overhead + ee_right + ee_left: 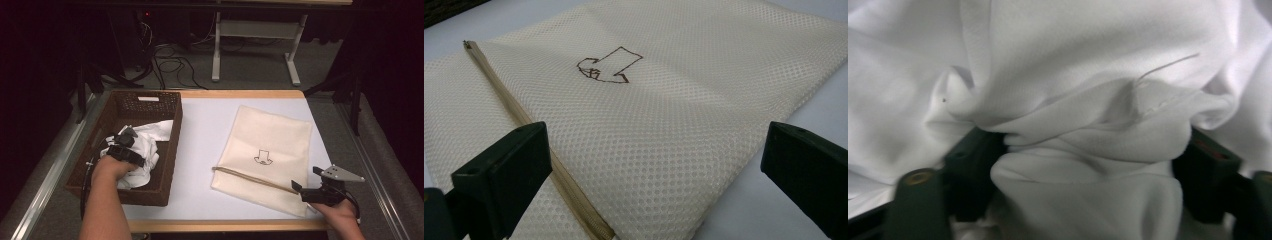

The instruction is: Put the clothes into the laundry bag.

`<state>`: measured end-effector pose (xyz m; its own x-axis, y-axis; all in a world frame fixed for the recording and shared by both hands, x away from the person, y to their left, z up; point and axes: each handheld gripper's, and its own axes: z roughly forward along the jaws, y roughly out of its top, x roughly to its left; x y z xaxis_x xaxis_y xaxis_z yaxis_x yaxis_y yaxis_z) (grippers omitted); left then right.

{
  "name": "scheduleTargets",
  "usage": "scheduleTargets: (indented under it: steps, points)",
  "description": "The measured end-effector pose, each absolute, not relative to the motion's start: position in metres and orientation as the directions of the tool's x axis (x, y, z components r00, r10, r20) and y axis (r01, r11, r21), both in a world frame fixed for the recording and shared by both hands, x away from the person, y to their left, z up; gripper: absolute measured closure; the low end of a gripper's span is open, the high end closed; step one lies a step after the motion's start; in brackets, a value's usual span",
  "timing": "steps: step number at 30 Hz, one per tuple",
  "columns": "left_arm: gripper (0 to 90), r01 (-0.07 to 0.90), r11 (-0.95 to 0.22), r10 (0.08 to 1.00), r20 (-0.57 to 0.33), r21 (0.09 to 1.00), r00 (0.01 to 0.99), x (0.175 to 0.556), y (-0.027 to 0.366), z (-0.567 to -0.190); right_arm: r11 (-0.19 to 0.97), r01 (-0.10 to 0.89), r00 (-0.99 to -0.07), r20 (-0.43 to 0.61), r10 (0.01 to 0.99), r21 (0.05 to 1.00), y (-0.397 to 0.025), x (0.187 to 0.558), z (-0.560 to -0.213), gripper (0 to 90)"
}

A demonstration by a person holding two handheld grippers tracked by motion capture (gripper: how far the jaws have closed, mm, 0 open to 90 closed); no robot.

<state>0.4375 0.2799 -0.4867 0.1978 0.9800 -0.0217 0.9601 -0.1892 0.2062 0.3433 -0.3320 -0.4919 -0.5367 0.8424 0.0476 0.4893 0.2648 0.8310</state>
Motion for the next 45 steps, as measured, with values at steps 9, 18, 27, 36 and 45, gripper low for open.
scheduleTargets:
  steps: [9,18,27,36,45]
  points:
    - [58.9,0.948,-0.202,0.978,-0.007,0.245,0.210,0.435,0.281,-0.482,0.260,0.488,-0.537,0.053,0.842,0.833,-0.333,0.344,-0.492,0.4]
    - [67.7,0.944,-0.211,0.977,0.017,0.253,0.214,0.434,0.278,-0.478,0.264,0.481,-0.541,0.046,0.840,0.836,-0.333,0.343,-0.491,0.7]
    - [69.7,0.845,-0.207,0.975,0.033,0.493,0.220,0.419,0.278,-0.452,0.265,0.478,-0.538,0.041,0.842,0.838,-0.334,0.343,-0.489,0.8]
    - [69.5,0.670,-0.202,0.970,0.050,0.714,0.239,0.399,0.280,-0.433,0.269,0.473,-0.541,0.035,0.840,0.839,-0.334,0.342,-0.489,0.9]
    - [69.4,0.475,-0.222,0.966,0.125,0.852,0.229,0.377,0.278,-0.419,0.269,0.478,-0.541,0.039,0.840,0.836,-0.332,0.342,-0.490,1.0]
